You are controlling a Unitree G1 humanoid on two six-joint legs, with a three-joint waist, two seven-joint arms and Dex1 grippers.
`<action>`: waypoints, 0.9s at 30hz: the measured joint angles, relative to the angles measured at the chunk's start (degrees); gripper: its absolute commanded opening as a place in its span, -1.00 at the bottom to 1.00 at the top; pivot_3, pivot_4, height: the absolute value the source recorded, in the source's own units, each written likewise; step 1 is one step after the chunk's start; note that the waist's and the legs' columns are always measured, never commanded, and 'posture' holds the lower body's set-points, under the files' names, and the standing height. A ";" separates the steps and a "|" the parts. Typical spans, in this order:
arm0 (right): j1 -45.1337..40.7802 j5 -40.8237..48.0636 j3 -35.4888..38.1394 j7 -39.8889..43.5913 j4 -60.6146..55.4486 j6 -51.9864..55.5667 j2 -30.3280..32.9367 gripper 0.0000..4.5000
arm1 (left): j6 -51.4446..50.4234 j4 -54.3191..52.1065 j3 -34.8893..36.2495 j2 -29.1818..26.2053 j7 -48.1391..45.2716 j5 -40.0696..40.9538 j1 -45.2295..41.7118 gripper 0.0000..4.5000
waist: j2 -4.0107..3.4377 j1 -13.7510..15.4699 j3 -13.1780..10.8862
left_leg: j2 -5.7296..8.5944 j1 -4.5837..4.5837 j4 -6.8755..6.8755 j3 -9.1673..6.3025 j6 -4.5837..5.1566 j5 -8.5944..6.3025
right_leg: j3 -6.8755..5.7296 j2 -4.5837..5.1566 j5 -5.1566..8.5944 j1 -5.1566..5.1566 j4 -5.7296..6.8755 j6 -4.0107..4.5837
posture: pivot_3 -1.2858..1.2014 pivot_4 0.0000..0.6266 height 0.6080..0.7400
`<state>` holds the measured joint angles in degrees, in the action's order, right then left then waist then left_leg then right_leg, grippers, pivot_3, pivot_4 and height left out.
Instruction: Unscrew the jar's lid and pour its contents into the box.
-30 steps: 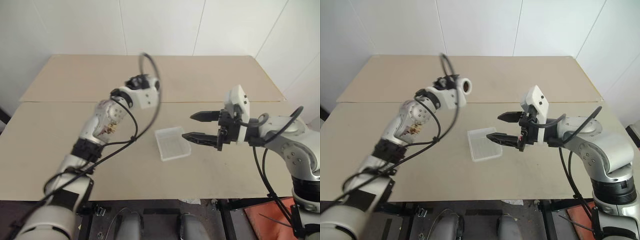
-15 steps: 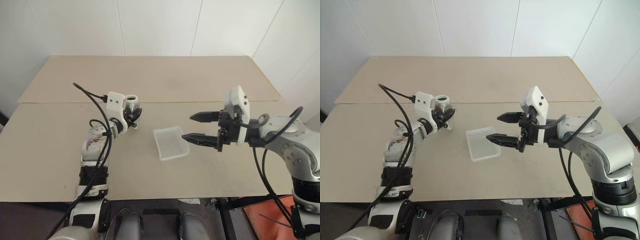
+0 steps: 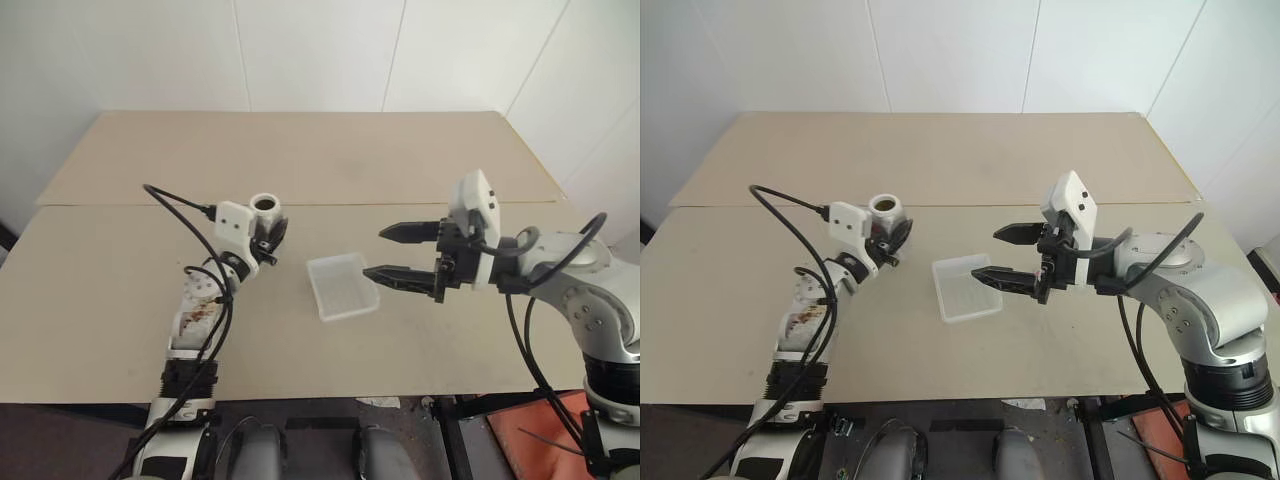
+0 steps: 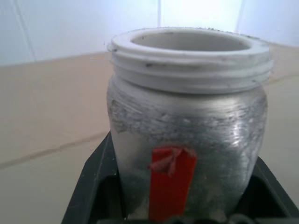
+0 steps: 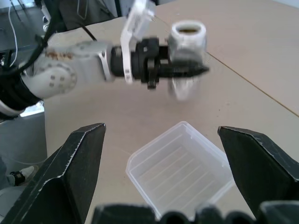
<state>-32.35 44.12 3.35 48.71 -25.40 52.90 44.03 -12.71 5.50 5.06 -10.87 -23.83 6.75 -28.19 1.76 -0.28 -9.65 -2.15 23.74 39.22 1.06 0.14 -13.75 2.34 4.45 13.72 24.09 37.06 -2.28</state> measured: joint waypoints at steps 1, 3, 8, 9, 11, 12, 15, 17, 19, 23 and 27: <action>0.00 0.00 -0.01 0.00 0.00 0.00 0.00 0.98 | 0.29 0.24 0.08 -0.40 0.04 0.07 -0.54 -0.14 | 0.00 0.01 0.00 | 0.00 0.00 0.00 0.00 0.00 0.00 | 0.00 0.00 0.00 0.00 0.00 0.00 | 0.03 -0.52 1.00; 0.00 -0.01 -0.04 0.01 0.00 -0.01 0.00 0.98 | 0.90 0.73 0.07 -1.53 0.11 -0.05 -1.89 -0.14 | 0.00 0.01 0.00 | 0.01 0.00 0.00 0.00 0.00 0.00 | 0.01 0.00 0.00 0.01 -0.01 0.00 | 0.03 -0.52 1.00; 0.01 -0.04 -0.23 0.14 0.00 -0.04 0.00 0.98 | 10.78 5.06 -7.28 -9.86 1.00 -11.36 -5.99 -0.14 | 0.00 0.11 0.00 | 0.03 0.02 -0.01 0.01 0.00 0.00 | 0.01 -0.01 0.00 0.03 -0.03 0.00 | 0.03 -0.52 1.00; 0.02 -0.09 -0.26 0.27 0.02 -0.08 0.02 0.98 | 16.88 7.54 -12.05 -14.19 3.10 -18.98 -8.39 -0.14 | 0.03 0.22 -0.02 | 0.04 0.01 -0.02 0.01 0.00 0.00 | 0.01 -0.02 0.00 0.05 -0.01 0.00 | 0.03 -0.52 1.00; 0.07 -0.25 -0.44 1.24 0.10 -0.43 0.39 0.98 | 30.55 13.49 -24.91 -25.07 11.55 -40.81 -18.70 -0.14 | 0.08 0.57 -0.05 | 0.08 0.00 -0.10 0.00 -0.03 0.02 | -0.01 -0.01 -0.02 -0.01 -0.07 0.02 | 0.03 -0.52 1.00; 0.03 -0.42 -0.56 1.52 0.12 -0.60 0.51 0.98 | 35.12 15.52 -29.50 -28.34 15.91 -49.43 -24.24 -0.14 | 0.07 0.87 -0.05 | 0.10 0.02 -0.12 0.00 -0.03 0.02 | -0.01 0.00 -0.04 -0.03 -0.19 -0.01 | 0.03 -0.52 1.00; -0.34 -1.25 -0.97 2.67 0.48 -1.60 0.88 0.98 | 44.57 19.53 -38.61 -31.68 29.40 -68.11 -36.95 -0.14 | -0.03 1.41 0.02 | 0.14 0.08 -0.19 0.16 0.05 -0.03 | 0.02 0.12 -0.06 -0.05 -0.28 -0.11 | 0.03 -0.52 1.00; -0.65 -1.93 -1.27 3.16 1.18 -2.11 1.29 0.98 | 47.15 20.36 -43.29 -30.93 33.44 -74.96 -39.18 -0.14 | -0.04 1.42 0.02 | 0.13 0.15 -0.19 0.21 0.07 -0.03 | 0.03 0.12 -0.06 0.02 -0.25 -0.13 | 0.03 -0.52 1.00; -1.09 -2.59 -1.37 3.05 2.01 -2.24 1.45 0.98 | 50.15 20.46 -48.67 -28.85 35.28 -80.29 -39.06 -0.14 | -0.03 1.35 0.02 | 0.09 0.29 -0.19 0.23 0.06 -0.03 | 0.03 0.09 -0.06 0.19 -0.18 -0.13 | 0.03 -0.52 1.00; -1.28 -2.56 -0.78 1.31 2.32 -2.22 1.40 0.98 | 51.38 17.32 -53.71 -27.05 35.25 -86.64 -37.76 -0.14 | -0.01 0.92 0.00 | 0.07 0.46 -0.15 0.24 0.05 -0.01 | 0.07 0.06 -0.06 0.43 -0.02 -0.12 | 0.03 -0.52 1.00; -0.67 -2.00 0.91 -1.04 1.74 -2.07 1.21 0.98 | 50.26 13.08 -53.71 -27.14 34.55 -90.04 -37.06 -0.14 | -0.01 0.94 0.00 | 0.07 0.42 -0.14 0.24 0.05 -0.01 | 0.07 0.08 -0.06 0.37 0.00 -0.12 | 0.03 -0.52 1.00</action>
<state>-33.02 42.12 4.26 47.67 -23.66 50.83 45.24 37.55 18.58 -48.65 -38.01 10.72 -83.29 -65.25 1.74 0.66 -9.65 -2.08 24.17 39.08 1.30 0.19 -13.76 2.41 4.53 13.66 24.47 37.06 -2.41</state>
